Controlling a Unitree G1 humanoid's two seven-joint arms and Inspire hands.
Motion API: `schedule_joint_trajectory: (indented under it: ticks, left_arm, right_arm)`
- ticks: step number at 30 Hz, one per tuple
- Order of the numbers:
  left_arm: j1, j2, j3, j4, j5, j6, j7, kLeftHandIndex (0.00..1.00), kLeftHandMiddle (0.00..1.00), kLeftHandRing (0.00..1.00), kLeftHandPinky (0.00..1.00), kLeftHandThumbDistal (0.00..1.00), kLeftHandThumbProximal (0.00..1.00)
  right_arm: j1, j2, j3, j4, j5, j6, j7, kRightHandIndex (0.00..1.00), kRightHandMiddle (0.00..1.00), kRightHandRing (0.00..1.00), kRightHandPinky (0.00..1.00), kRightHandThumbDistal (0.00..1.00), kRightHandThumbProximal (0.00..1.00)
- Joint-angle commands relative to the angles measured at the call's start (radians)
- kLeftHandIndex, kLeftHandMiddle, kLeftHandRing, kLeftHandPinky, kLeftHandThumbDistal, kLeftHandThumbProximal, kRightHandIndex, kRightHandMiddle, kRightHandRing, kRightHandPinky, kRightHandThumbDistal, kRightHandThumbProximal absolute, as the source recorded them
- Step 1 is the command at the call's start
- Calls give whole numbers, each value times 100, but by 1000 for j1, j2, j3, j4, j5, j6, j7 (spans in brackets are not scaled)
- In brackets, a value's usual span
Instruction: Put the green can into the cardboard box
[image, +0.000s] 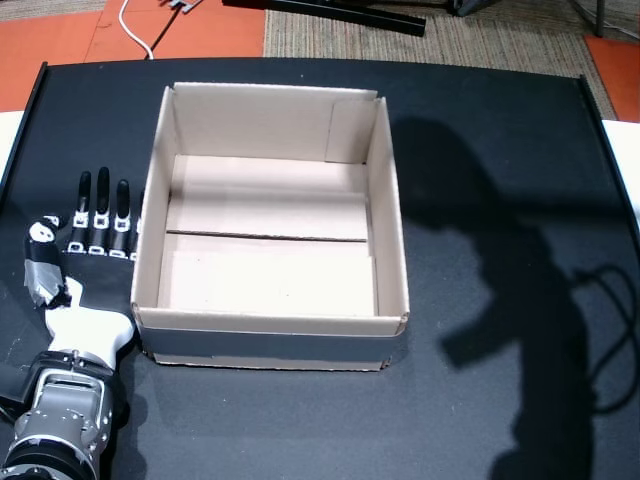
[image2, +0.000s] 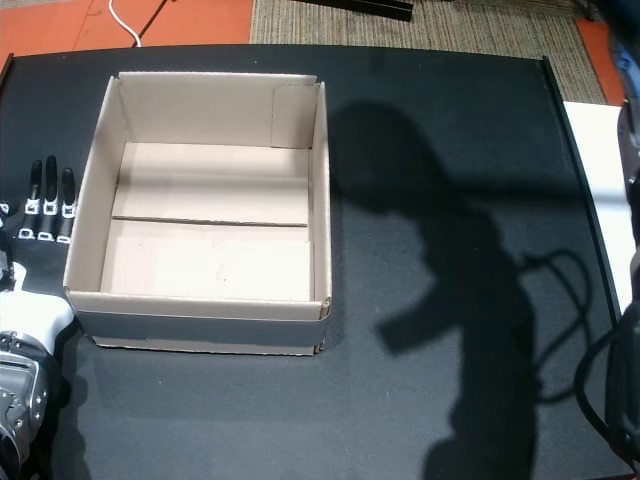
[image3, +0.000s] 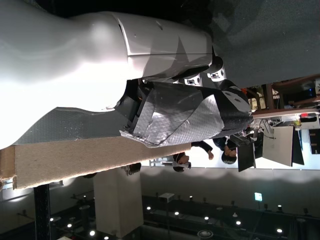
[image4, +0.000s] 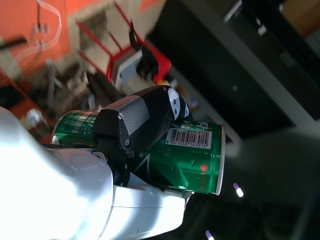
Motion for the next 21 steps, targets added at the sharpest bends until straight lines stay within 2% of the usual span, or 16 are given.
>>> schedule_joint_trajectory:
  ticks: [1, 4, 7, 11, 14, 15, 17, 21]
  left_arm:
    - [43, -17, -5, 29, 12, 8, 20, 50, 49, 60, 76, 2, 79]
    - [44, -15, 2, 29, 6, 19, 15, 49, 48, 59, 74, 0, 81]
    - [44, -14, 6, 30, 4, 21, 20, 47, 48, 57, 75, 0, 82]
    - [48, -14, 6, 29, 5, 23, 17, 47, 47, 56, 76, 0, 83]
    - [48, -17, 2, 28, 10, 14, 19, 46, 47, 56, 74, 0, 83]
    - [49, -19, 2, 27, 10, 9, 21, 46, 47, 56, 73, 0, 82]
    - [48, -22, 1, 26, 10, 2, 22, 47, 47, 56, 73, 0, 81]
    - [47, -25, 9, 24, 1, -1, 21, 48, 48, 57, 73, 0, 82]
  right_arm:
    - [-46, 38, 32, 16, -31, 15, -9, 0, 0, 8, 32, 23, 6]
    - [-56, 89, 78, 34, -71, 21, -7, 0, 0, 3, 33, 20, 0]
    - [-65, 145, 130, 43, -119, 47, -11, 0, 0, 4, 32, 22, 0]
    - [-81, 215, 198, 57, -181, 93, -6, 0, 0, 6, 33, 18, 0]
    - [-86, 246, 248, 66, -235, 115, -19, 0, 0, 6, 35, 27, 0]
    - [-86, 256, 262, 72, -247, 124, -12, 0, 0, 5, 35, 25, 0]
    - [-84, 269, 283, 81, -261, 137, 21, 0, 0, 7, 33, 23, 0]
    - [-58, 255, 311, 79, -283, 120, 44, 12, 10, 20, 36, 24, 0]
